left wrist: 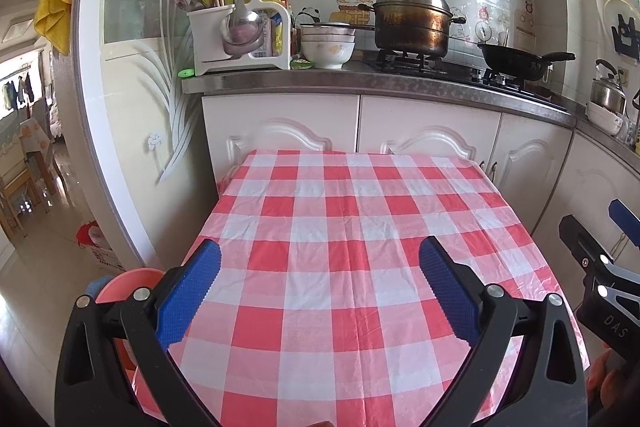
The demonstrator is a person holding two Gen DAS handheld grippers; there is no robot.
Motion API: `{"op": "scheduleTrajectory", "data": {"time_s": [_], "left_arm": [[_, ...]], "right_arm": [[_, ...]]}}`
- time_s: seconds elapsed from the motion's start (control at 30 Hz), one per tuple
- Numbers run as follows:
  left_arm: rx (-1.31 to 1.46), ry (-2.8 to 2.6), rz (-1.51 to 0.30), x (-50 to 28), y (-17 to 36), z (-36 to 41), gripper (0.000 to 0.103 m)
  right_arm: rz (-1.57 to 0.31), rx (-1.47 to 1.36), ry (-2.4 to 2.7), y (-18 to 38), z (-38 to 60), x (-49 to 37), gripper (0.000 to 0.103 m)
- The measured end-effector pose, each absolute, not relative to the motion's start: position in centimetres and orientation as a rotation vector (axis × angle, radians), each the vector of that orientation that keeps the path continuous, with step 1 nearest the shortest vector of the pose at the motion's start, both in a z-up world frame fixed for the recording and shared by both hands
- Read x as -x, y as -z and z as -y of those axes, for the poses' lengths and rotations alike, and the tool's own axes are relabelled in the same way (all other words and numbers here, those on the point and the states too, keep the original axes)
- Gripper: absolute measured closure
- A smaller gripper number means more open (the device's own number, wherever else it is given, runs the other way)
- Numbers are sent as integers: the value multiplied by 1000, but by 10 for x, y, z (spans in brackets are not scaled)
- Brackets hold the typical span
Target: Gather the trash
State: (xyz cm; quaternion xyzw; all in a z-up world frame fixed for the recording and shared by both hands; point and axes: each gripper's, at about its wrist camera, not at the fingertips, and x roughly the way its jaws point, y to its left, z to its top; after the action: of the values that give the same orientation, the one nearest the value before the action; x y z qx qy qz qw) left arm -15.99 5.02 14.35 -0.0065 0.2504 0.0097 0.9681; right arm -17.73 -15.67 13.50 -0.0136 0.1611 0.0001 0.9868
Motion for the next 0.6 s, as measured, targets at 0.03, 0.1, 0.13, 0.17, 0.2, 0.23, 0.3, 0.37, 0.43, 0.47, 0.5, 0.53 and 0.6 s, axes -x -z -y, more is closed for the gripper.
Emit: {"op": "scheduleTrajectory", "data": {"time_s": [0.03,0.1,0.13,0.17,0.2,0.23,0.3,0.37,0.43,0.47,0.5,0.53,0.6], "left_arm": [[15,-21,-509,159,-142,-51,5],[17,-21,-515,156,-140,-52,5],[19,-24,-519,154,-138,-52,5],[23,-23,-523,152,-136,-53,5],[24,-19,-526,151,-135,-54,5],[22,-15,-531,149,-133,-54,5],[14,-14,-542,145,-128,-54,5],[14,-16,-568,138,-120,-55,5],[17,-25,-598,130,-111,-56,5],[21,-33,-614,126,-106,-57,5],[30,-43,-632,120,-99,-59,5],[39,-52,-648,114,-93,-61,5],[49,-65,-692,101,-79,-62,5]], "right_arm": [[-326,28,-3,-134,156,177,4],[-334,33,-10,-132,154,174,4],[-339,35,-14,-130,153,173,4],[-346,37,-19,-129,152,171,4],[-353,37,-23,-126,151,168,4],[-359,37,-26,-124,149,166,4],[-380,38,-34,-119,148,160,4],[-401,35,-42,-114,147,154,4],[-429,29,-54,-106,146,146,4],[-450,24,-63,-102,146,140,4],[-466,20,-68,-98,147,135,4],[-482,16,-73,-94,147,129,4],[-523,10,-84,-84,147,115,4]]}}
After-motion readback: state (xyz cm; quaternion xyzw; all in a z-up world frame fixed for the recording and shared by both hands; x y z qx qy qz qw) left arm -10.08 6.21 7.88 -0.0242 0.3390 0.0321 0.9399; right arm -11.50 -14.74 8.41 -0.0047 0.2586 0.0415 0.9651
